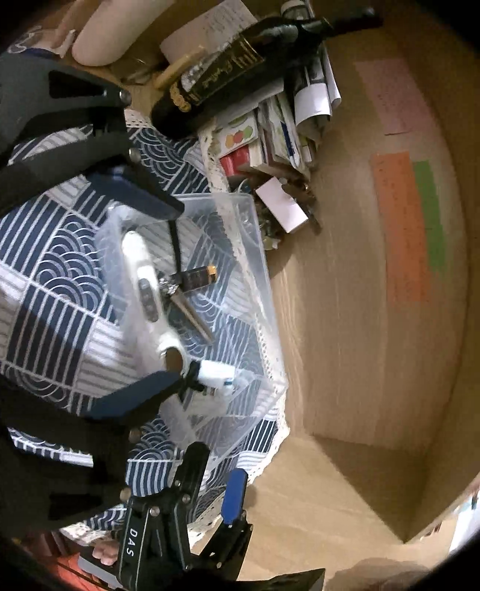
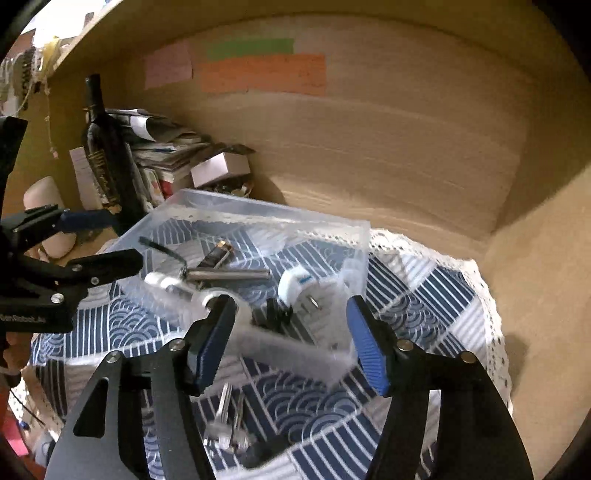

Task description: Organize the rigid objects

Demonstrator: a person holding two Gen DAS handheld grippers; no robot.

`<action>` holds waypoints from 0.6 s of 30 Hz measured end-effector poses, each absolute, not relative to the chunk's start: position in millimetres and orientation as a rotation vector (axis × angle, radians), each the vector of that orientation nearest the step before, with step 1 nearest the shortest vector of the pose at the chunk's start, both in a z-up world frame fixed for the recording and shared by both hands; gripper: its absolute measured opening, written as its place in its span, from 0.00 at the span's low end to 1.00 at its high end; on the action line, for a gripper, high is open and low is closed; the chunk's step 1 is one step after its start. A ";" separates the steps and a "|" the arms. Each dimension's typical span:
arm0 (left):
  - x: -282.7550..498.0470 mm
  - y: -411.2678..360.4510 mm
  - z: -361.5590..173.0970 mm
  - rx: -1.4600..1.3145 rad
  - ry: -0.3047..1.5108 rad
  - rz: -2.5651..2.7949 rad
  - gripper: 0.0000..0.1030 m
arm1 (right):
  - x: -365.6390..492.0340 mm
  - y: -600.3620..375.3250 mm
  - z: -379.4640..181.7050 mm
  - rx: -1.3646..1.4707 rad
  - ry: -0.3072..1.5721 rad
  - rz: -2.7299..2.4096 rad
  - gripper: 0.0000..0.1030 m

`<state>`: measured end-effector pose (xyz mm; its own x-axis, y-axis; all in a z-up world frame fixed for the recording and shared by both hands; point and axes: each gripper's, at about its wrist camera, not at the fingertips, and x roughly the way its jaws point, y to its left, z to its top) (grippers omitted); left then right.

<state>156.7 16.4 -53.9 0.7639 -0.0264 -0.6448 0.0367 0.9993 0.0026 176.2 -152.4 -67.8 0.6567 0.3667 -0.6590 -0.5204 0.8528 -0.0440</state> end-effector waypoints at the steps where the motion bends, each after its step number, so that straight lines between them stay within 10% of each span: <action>1: 152.5 15.0 -55.0 0.016 0.703 -0.039 0.86 | 171.8 -155.9 -71.9 -0.234 0.706 0.512 0.58; 18: 110.4 -8.4 -107.7 0.042 0.861 -0.115 0.87 | 139.8 -177.5 -144.7 -0.303 0.945 0.551 0.59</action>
